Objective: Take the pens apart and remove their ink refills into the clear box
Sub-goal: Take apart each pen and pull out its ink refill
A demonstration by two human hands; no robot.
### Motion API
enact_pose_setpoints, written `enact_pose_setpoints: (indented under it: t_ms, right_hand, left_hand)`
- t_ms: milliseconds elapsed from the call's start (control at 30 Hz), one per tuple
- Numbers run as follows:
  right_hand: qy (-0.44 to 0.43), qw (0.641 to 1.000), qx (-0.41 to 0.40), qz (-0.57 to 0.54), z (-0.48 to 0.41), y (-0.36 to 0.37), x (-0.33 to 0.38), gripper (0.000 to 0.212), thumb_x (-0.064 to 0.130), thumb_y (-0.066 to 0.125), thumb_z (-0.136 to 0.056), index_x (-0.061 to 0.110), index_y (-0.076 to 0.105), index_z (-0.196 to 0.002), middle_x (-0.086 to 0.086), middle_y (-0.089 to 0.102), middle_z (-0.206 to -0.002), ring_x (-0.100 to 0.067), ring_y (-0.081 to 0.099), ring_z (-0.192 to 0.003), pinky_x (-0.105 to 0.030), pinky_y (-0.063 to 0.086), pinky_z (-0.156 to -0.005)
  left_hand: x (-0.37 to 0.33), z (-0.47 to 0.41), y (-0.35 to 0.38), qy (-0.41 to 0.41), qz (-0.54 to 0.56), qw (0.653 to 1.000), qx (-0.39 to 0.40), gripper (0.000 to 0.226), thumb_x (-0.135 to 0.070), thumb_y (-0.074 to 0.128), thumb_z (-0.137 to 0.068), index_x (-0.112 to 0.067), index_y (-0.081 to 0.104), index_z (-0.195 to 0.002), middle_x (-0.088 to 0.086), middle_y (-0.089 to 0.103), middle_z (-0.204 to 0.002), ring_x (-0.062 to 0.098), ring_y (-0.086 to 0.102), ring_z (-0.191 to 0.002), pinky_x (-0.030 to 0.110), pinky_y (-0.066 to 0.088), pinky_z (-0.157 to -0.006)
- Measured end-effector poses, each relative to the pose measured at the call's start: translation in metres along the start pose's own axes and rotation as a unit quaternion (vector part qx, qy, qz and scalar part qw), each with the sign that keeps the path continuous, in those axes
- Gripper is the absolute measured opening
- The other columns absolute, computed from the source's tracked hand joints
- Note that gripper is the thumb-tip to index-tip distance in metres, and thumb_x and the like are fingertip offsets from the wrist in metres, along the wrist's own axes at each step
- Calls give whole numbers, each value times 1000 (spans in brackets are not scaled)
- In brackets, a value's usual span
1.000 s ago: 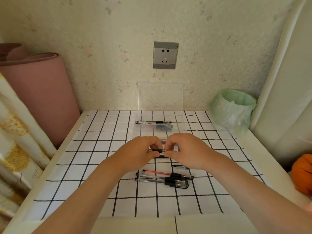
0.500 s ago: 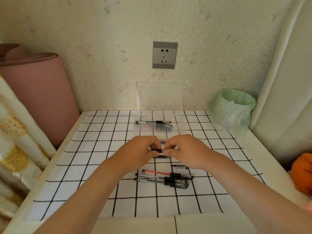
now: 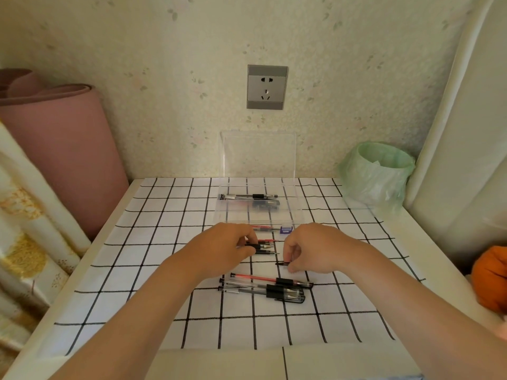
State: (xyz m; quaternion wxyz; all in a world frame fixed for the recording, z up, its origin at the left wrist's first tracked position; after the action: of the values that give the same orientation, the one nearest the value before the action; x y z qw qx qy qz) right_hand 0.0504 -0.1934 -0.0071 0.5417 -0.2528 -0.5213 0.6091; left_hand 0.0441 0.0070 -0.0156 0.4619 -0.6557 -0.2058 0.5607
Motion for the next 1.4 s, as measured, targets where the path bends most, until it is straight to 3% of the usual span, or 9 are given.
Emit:
enact_pose_setpoints:
  t_ms: [167,467,567,700,867,967,1133,1267,1400]
  right_hand:
    - [-20,997,-70,-19,-2,-6,0,14,34,62,-87,36,70,-98,18,66,-94,-2,60,-87,-24,49,-75]
    - [-57,992,-100,-52,-1,-7,6,17,35,60,-90,38,70,-103,17,67,-99,2,56,-79,-27,51,-78]
    - [-66,990,-105,-62,-2,-5,7,16,35,60,-90,38,70,-103,19,66,-97,2,58,-84,-26,50,-78]
    - [-93,984,-127,-85,-3,-3,12,16,35,60,-92,36,69,-105,19,65,-98,18,50,-70,-14,36,-64]
    - [-108,978,-155,-91,-2,-2,16,16,38,57,-95,37,65,-108,14,66,-104,9,49,-65,-18,39,-64]
    - [-115,974,-166,-106,-3,-5,18,19,36,63,-92,33,69,-109,14,67,-100,12,52,-70,-14,38,-65]
    - [-132,969,-189,-87,0,-3,28,17,31,63,-93,27,74,-105,7,69,-83,-8,58,-70,-31,50,-69]
    - [-109,960,-154,-209,-1,4,29,13,29,63,-93,29,76,-90,8,68,-69,-2,52,-56,-21,42,-58]
    - [-77,953,-128,-263,-1,4,34,16,28,61,-94,28,75,-88,5,71,-74,-5,55,-57,-27,48,-62]
  left_hand:
    - [2,-2,0,3,13,1000,3,9,-35,60,-92,-40,64,-98,-12,58,-82,5,57,-77,28,52,-74]
    - [1,-2,1,10,25,1000,10,8,-34,61,-92,-39,64,-97,-12,59,-81,7,59,-78,33,54,-80]
    - [1,-2,0,13,28,999,10,8,-34,61,-92,-39,64,-97,-10,60,-81,7,58,-76,31,53,-76]
    - [-1,-2,0,17,47,999,10,6,-33,62,-92,-38,64,-94,-9,58,-77,4,54,-67,22,47,-66]
    - [2,-2,-5,-5,63,998,17,9,-31,62,-93,-29,67,-99,-9,67,-81,1,57,-67,16,46,-65]
    - [1,-1,-10,-13,86,996,14,10,-31,62,-92,-28,70,-86,-8,66,-74,3,55,-62,19,47,-63]
    - [-1,3,-15,20,69,997,-9,17,-26,64,-91,-34,69,-77,-5,62,-67,2,49,-56,17,40,-57]
    - [-2,8,-16,48,50,996,-48,8,-23,70,-88,-28,75,-90,-10,66,-76,5,57,-68,14,43,-63]
    - [-3,6,-20,69,40,995,-65,9,-21,74,-84,-26,77,-92,-9,70,-83,6,63,-77,22,52,-72]
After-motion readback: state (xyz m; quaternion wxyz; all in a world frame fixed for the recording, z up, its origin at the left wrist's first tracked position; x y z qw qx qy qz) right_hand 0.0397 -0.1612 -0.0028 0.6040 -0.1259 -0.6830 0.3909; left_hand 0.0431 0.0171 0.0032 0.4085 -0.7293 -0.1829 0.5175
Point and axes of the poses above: each hand's wrist, its own z-axis away from the middle knuckle, its own y-axis out of the palm, x = y × z, the point moved 3 cm from there along -z, towards the middle knuckle
